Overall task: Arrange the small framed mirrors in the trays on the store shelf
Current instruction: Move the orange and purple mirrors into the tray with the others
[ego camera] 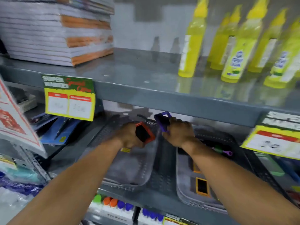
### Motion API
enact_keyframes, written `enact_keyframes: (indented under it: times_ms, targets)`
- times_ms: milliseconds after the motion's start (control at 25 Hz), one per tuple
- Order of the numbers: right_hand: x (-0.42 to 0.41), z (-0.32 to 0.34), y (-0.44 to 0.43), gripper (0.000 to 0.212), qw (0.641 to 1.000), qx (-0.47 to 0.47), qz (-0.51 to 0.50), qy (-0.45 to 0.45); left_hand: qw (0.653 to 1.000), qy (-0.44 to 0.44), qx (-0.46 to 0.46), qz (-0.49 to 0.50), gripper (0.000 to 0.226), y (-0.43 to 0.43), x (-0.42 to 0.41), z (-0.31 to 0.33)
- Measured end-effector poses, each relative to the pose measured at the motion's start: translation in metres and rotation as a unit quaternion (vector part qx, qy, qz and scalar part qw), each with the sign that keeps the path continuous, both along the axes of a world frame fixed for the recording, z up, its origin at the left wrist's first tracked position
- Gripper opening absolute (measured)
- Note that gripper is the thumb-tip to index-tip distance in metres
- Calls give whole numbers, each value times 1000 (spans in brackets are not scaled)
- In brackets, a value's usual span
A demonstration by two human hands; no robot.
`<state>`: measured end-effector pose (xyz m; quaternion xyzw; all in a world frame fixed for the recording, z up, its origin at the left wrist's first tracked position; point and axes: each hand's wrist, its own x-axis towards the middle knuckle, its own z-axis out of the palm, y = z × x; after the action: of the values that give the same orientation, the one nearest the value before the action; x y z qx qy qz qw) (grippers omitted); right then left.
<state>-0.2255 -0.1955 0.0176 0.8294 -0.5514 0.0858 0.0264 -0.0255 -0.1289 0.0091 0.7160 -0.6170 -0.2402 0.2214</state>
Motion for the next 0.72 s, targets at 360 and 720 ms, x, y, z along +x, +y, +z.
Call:
enact_keyframes:
  times_ms: [360, 720]
  targets:
    - [-215, -4, 16, 52, 990, 44, -134, 1, 992, -25, 0, -120, 53, -25, -188, -4]
    - [-405, 8, 46, 59, 964, 61, -254, -45, 976, -61, -16, -207, 49, -23, -353, -5]
